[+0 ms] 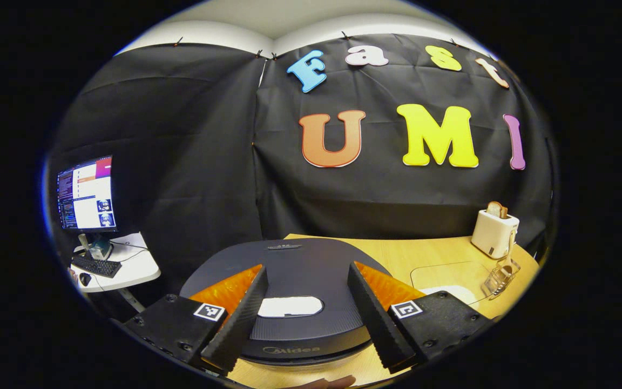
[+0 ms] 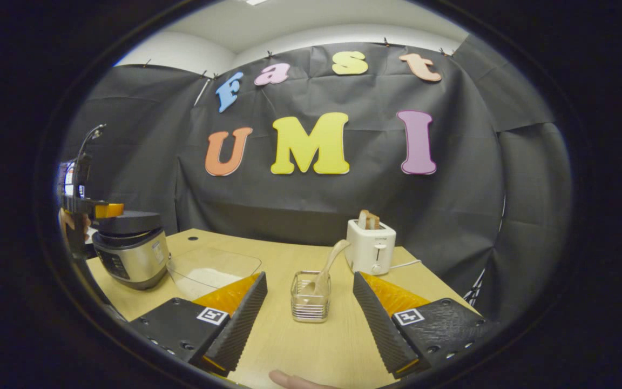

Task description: Close the left gripper, press the button to open the rice cooker; take a wooden spoon from the chopstick holder with the right hand, scoop a spoonful of rice and pour it into the rice cooker, then put the wooden spoon back into the chopstick holder.

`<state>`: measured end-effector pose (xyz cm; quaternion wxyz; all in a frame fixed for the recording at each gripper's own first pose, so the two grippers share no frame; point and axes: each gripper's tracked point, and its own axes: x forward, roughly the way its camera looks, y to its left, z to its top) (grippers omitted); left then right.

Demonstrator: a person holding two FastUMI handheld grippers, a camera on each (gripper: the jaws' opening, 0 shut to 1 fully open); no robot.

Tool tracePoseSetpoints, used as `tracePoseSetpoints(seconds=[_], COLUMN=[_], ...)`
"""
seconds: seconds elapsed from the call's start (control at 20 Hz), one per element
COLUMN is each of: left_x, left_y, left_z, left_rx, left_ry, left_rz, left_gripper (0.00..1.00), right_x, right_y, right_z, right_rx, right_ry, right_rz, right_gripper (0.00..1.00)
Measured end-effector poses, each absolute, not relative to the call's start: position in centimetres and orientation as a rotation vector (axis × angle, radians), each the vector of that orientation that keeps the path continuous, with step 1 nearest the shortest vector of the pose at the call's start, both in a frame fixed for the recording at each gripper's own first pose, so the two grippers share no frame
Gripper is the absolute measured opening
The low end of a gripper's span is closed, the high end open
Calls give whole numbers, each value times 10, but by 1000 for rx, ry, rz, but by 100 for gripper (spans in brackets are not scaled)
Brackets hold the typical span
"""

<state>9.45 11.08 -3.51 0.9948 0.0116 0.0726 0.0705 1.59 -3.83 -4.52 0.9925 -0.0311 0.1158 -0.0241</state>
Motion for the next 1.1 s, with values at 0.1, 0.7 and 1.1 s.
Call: tracePoseSetpoints(seconds=[0.1,0.7,1.1], left_x=[93,91,79], left_y=[111,111,107], left_z=[-43,-49,-48], left_rx=[37,34,35], left_ry=[127,-32,-13], left_rz=[158,221,269], left_gripper=[95,96,88], right_x=[17,19,15], right_y=[-39,-38,-42], right_z=[-46,-50,-47], right_rx=[-60,-61,-63], right_ry=[236,243,243], right_rz=[-50,-51,-70], right_gripper=[95,95,96])
